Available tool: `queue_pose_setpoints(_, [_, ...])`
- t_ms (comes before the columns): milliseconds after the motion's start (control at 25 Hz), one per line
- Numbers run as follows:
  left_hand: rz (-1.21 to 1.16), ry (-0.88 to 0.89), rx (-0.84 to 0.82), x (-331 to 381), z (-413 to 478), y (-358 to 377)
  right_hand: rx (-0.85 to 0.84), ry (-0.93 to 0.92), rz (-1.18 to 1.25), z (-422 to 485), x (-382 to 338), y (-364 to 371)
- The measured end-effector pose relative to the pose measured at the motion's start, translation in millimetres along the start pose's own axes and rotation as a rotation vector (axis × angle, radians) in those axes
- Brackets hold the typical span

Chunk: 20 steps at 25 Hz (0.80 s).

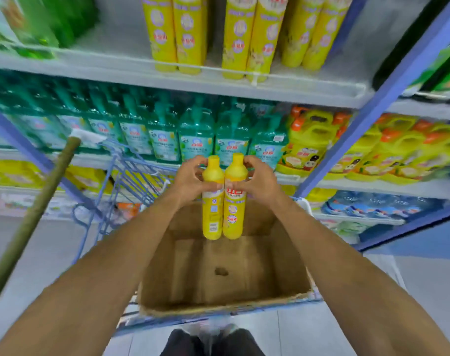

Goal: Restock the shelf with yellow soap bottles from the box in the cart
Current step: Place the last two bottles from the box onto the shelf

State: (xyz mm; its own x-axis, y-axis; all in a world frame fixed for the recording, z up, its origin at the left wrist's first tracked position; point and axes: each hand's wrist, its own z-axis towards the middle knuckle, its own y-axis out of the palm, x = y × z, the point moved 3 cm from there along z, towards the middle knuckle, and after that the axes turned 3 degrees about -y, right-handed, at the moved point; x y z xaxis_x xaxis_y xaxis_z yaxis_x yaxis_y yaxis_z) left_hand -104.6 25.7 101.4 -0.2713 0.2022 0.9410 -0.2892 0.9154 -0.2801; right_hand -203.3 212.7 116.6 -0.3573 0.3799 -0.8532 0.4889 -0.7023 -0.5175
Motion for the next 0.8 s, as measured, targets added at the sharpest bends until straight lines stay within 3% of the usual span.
queue_pose_setpoints(240, [0.073, 0.288, 0.040, 190.2, -0.1, -29.2, 0.205, -0.219, -0.021, 24.3, -129.1, -119.8])
queue_pose_setpoints(440, [0.116, 0.489, 0.074, 315.5, 20.7, -17.7, 0.319, -0.331, -0.014, 53.0, -187.4, -216.2])
queue_pose_setpoints(600, [0.138, 0.606, 0.169, 384.9, 50.8, 4.2, 0.373, -0.446, -0.028, 82.8, -211.1, -282.9])
queue_pose_setpoints(800, [0.174, 0.629, 0.311, 418.4, 100.3, 33.7, 0.363, -0.483, -0.055, 126.1, -200.9, -333.0])
